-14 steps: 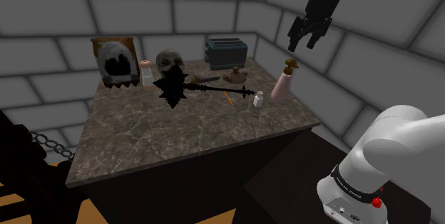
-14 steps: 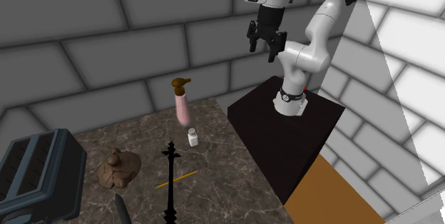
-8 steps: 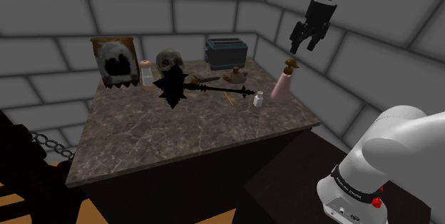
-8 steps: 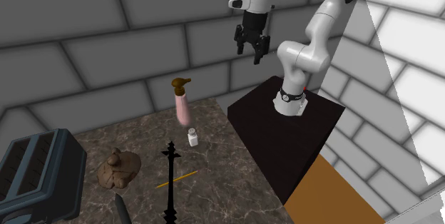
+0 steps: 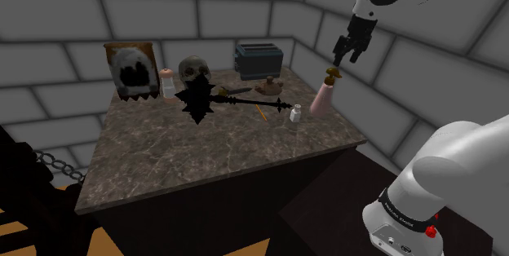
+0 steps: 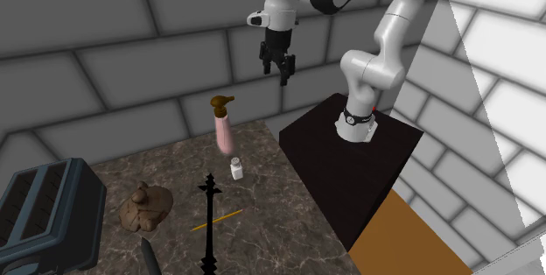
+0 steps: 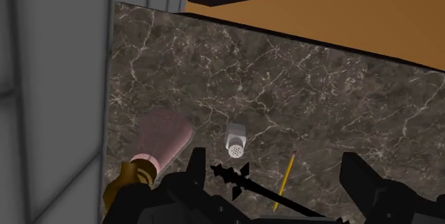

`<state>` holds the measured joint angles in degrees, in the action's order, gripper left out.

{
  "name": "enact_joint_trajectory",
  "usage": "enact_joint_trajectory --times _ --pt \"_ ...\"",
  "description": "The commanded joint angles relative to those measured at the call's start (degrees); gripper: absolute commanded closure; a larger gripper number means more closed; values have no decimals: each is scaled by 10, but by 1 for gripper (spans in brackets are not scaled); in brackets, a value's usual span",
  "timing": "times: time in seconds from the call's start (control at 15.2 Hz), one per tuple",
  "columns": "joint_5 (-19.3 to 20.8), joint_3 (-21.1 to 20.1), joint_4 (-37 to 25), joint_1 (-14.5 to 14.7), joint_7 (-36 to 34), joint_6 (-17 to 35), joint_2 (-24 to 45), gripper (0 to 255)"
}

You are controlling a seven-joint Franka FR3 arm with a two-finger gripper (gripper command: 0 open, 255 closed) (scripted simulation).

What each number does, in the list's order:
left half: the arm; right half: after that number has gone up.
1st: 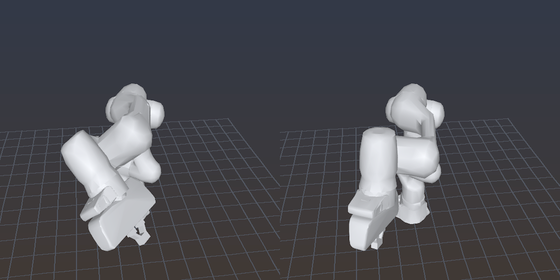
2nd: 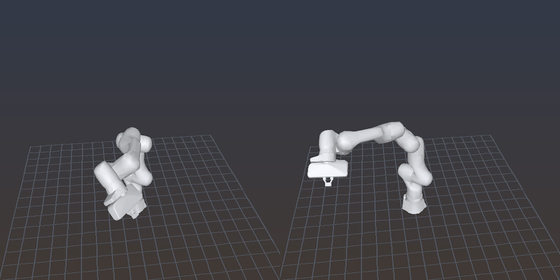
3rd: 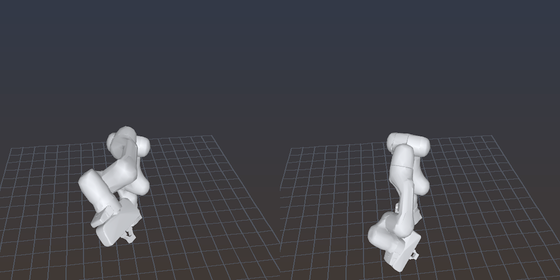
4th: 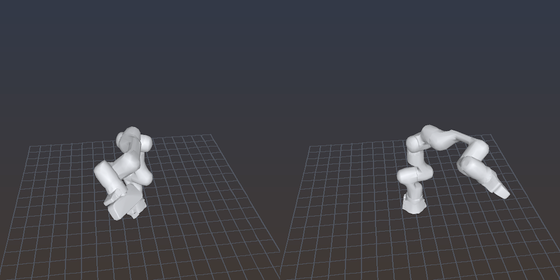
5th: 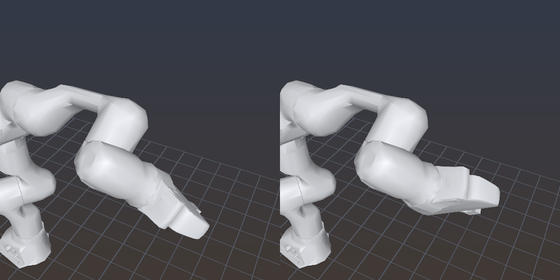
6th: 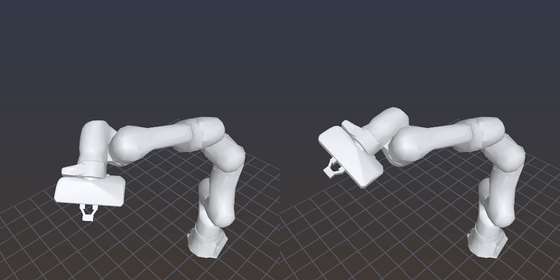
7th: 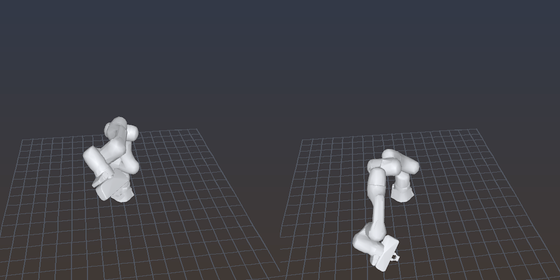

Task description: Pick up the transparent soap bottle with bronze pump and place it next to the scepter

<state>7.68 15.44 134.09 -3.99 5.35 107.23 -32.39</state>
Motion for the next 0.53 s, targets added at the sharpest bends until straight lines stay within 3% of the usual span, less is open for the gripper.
enact_joint_trajectory --times 0.0,0.46 --pt "4 22 -8 -3 25 18 28 0" --pt "-10 100 -65 -6 124 79 153 0"
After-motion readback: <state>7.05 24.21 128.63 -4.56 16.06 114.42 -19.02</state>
